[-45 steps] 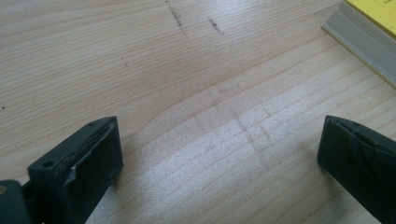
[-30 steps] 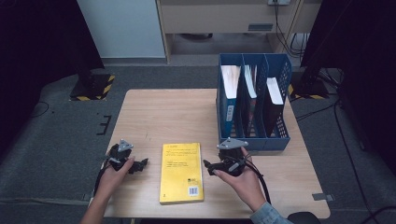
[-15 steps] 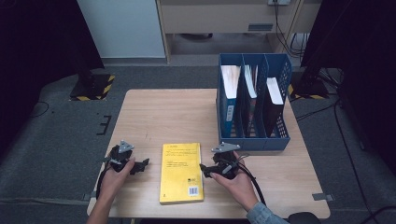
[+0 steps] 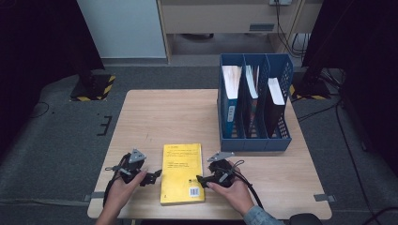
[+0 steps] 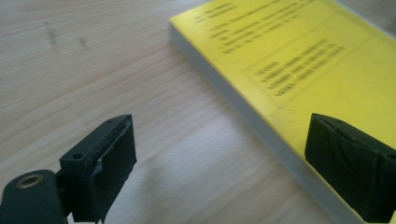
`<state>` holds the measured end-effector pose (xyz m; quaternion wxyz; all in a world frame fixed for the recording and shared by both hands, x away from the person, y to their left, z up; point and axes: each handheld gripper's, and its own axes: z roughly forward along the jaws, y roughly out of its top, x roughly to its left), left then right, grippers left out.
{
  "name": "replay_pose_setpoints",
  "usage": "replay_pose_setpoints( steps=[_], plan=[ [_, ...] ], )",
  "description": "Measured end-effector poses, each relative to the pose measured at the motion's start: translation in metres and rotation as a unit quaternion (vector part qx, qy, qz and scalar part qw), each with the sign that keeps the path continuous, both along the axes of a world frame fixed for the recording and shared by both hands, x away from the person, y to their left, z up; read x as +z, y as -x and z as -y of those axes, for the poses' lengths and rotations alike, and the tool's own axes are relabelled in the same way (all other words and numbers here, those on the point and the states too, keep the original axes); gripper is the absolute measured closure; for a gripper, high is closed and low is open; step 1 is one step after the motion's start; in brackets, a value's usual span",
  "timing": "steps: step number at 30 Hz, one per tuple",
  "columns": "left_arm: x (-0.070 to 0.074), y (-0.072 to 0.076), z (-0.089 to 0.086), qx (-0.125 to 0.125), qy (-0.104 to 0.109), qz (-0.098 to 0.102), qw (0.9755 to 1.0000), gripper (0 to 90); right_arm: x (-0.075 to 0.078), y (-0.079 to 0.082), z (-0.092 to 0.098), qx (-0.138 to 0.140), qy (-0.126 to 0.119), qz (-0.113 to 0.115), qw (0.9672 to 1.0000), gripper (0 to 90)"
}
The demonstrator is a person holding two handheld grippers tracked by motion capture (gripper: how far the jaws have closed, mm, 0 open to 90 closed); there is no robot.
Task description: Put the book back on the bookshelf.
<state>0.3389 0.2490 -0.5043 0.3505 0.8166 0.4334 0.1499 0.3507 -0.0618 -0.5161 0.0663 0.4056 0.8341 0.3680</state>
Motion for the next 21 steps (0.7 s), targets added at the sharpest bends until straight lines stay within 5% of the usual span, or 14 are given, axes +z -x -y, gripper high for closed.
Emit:
replay_pose_setpoints(
  steps=[6, 17, 21],
  plan=[
    [-0.003, 0.012, 0.017, -0.023, 0.008, -0.017, 0.9996, 11.7, -0.003, 0.002, -0.003, 0.003, 0.000, -0.005, 1.0000, 21.4],
    [-0.011, 0.010, 0.025, -0.054, 0.037, -0.056, 0.9963, 35.4, -0.008, 0.008, -0.013, 0.029, -0.020, -0.020, 0.9992, 25.1],
    [-0.012, 0.008, 0.024, -0.056, 0.040, -0.060, 0.9958, 35.5, -0.009, 0.013, -0.017, 0.035, -0.026, -0.014, 0.9990, 25.8]
  ],
)
